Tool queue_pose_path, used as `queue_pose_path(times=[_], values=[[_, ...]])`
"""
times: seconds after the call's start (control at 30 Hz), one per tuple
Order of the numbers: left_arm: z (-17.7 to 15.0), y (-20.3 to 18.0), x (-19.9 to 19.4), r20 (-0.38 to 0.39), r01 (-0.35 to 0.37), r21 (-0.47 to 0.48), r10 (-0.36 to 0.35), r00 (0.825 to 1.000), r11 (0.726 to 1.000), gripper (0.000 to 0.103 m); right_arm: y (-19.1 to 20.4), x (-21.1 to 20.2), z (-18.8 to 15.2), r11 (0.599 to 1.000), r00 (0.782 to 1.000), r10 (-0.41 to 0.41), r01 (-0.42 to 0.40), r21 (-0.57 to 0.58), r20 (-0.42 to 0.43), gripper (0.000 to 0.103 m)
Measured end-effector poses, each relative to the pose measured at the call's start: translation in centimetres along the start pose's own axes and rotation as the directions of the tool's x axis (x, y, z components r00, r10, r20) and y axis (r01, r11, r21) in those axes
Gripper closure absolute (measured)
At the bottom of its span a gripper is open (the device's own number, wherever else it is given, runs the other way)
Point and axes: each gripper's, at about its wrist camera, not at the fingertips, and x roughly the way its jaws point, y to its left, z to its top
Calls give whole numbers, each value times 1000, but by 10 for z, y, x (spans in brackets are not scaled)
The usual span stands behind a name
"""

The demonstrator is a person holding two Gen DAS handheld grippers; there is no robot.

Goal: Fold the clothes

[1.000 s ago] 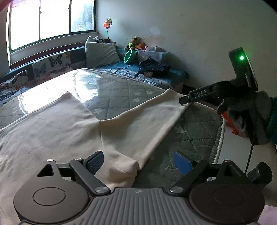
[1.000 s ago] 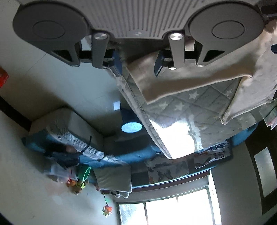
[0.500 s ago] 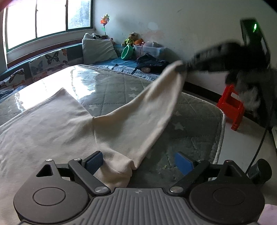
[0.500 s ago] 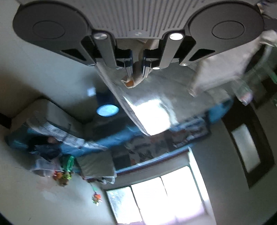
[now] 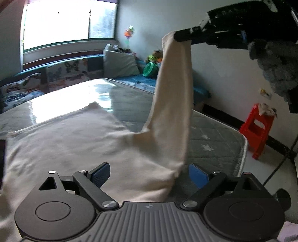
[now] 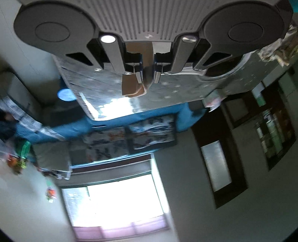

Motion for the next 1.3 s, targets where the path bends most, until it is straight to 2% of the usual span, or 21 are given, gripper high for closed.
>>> queue_pose_path(times=[0.2,0.33,0.6,0.7,0.8,0.9,1.0,1.07,1.13,1.3], values=[[-15,40,-31,38,-76,-103,81,996,992,11,58,40,-3,993,993,88,-94,-73,-76,94],[-29,63,-54,40,-124,-164,132,990,979,11,92,72,-23,983,977,142,-158,-94,-158,94],[-50,91,-88,45,-200,-248,218,975,948,10,150,128,-80,956,910,211,-269,-121,-357,93],[-51,94,-93,49,-211,-263,232,972,941,10,161,138,-95,946,885,229,-300,-120,-405,86],[-50,96,-94,52,-217,-272,239,970,938,10,167,138,-100,936,870,251,-330,-122,-424,85],[-48,97,-94,58,-217,-273,242,969,937,10,168,132,-96,932,874,252,-335,-137,-416,80],[-45,95,-94,72,-212,-270,239,968,939,11,155,118,-86,935,889,235,-316,-157,-393,78],[-42,93,-90,77,-204,-269,232,970,941,11,139,109,-85,944,903,193,-277,-177,-384,77],[-39,92,-86,81,-196,-268,225,971,943,16,121,101,-85,955,915,140,-226,-193,-379,77],[-34,90,-67,53,-195,-262,215,975,945,34,68,90,-90,978,933,-6,-70,-196,-360,77]])
